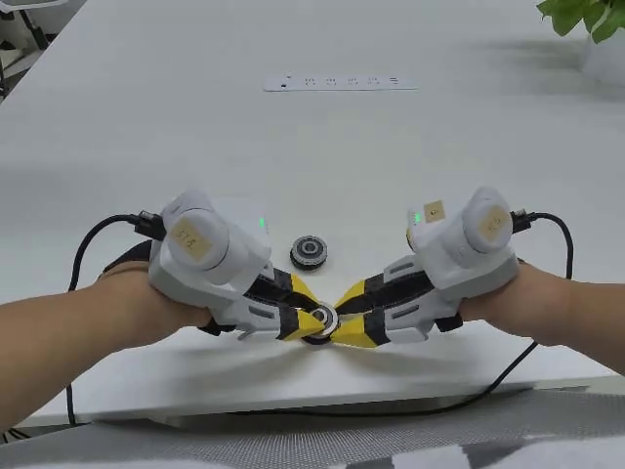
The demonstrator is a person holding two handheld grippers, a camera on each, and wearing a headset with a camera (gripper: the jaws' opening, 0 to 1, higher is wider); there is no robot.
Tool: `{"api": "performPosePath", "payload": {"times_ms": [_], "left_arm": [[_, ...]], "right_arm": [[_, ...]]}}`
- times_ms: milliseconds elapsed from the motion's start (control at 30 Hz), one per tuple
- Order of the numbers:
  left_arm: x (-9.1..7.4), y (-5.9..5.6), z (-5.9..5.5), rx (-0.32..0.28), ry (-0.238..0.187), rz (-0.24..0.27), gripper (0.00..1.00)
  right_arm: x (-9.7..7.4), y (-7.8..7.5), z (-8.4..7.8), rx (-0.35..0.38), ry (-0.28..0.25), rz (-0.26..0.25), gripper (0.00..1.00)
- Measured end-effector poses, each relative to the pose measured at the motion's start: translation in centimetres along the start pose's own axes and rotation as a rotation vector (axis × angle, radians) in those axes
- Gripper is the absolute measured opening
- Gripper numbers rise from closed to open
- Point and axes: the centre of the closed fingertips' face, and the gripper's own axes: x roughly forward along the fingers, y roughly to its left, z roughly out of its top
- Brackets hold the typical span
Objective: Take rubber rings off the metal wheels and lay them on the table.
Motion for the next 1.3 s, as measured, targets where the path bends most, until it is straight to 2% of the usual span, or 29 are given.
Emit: {"api": "performPosePath", "payload": {"times_ms": [133,333,467,867,1000,1300], "left_arm": [[0.0,0.0,0.0,-0.002,-0.002,0.001,0.08],[0.01,-0.02,0.02,0.0,-0.005,0.0,0.08],[0.03,0.0,-0.01,0.0,-0.004,0.0,0.08],[0.03,0.0,-0.07,0.001,-0.004,0.002,0.08],[0.03,-0.02,-0.07,0.002,-0.004,0.002,0.08],[0.05,-0.03,-0.05,-0.001,-0.005,0.003,0.08]], "right_arm": [[-0.12,-0.12,-0.27,-0.006,0.008,0.0,0.09],[-0.08,-0.11,-0.22,0.005,0.003,0.0,0.09],[-0.14,-0.08,-0.28,0.032,0.0,0.007,0.04],[-0.23,-0.09,-0.38,0.091,-0.002,0.01,0.0],[-0.31,-0.21,-0.38,0.124,-0.011,0.012,0.0],[-0.76,-0.51,-0.26,0.261,-0.054,0.022,0.0]]}}
